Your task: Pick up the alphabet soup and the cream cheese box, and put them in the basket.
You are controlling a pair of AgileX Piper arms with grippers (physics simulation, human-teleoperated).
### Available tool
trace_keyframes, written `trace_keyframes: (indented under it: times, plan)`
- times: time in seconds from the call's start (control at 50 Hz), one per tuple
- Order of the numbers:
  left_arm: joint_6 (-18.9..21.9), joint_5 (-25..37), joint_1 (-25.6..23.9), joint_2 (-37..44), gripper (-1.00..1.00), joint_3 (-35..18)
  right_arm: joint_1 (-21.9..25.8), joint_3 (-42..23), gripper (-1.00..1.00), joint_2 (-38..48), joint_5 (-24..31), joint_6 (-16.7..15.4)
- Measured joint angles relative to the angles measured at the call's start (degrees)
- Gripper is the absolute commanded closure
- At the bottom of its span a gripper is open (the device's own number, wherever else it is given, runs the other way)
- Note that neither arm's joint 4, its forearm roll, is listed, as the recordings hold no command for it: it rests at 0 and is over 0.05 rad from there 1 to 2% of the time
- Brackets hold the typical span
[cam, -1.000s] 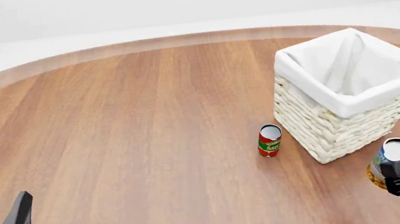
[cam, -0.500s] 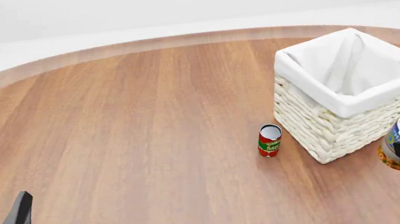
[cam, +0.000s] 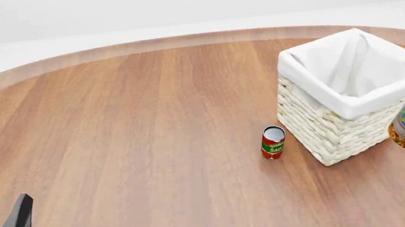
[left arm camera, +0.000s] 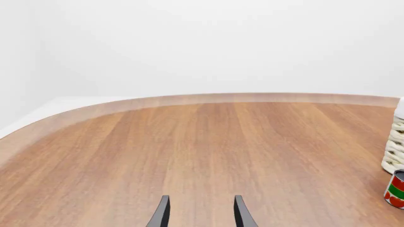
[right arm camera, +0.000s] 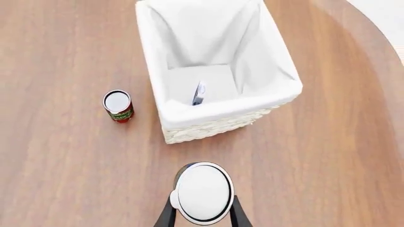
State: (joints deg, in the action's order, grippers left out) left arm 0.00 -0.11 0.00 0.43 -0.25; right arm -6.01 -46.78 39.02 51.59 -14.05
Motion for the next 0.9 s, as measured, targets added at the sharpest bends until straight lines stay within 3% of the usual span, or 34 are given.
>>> trace_keyframes:
  times: [0.58,0.9]
  plan:
    - [0.00,0.00,0.00,0.00,-1.00,0.00,1.29,-10.60,1.00,2.69,3.52,-1.19]
    - [0.00,0.00,0.00,0.00,-1.00,0.00,1.75,-12.89,1.00,2.93,4.35,-1.13]
